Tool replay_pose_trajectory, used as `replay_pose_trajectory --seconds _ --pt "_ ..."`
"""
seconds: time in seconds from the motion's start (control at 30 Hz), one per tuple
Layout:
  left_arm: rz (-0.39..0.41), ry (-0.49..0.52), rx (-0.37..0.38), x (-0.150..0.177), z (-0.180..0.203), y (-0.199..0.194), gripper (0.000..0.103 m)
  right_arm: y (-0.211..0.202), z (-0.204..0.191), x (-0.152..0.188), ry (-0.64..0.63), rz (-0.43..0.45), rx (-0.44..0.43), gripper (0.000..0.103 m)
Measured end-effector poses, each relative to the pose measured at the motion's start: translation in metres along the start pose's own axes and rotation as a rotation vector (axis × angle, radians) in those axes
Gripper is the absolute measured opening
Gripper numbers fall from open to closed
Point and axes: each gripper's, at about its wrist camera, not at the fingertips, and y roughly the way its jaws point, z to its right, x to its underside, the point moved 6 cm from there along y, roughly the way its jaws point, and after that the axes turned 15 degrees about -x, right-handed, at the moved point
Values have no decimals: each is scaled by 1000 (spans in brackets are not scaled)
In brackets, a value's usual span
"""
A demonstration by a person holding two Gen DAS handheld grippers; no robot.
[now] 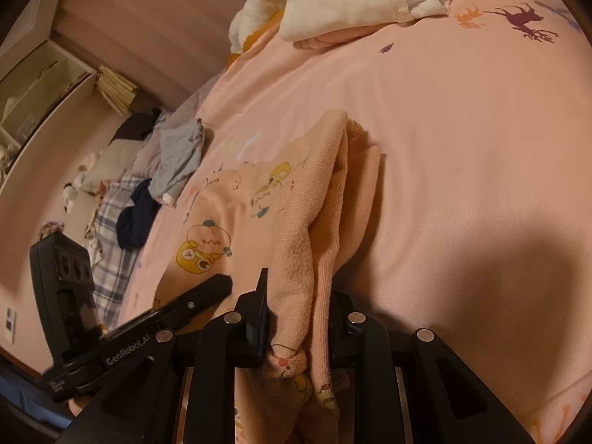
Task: Fold small clothes
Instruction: 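Lift the strip end with both tools and fold it over the strip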
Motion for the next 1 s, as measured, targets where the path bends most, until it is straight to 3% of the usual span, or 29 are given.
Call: replay_pose_trajectory --seconds 0.2,0.5,1.0 --pt "31 21 5 -5 2 -20 24 -4 -9 -1 -10 5 -11 22" --pt "111 62 0 -16 6 -55 24 -22 -42 -10 -68 82 -40 22" --pt "179 31 4 -25 -27 -91 25 -10 -78 -11 -154 120 -88 22"
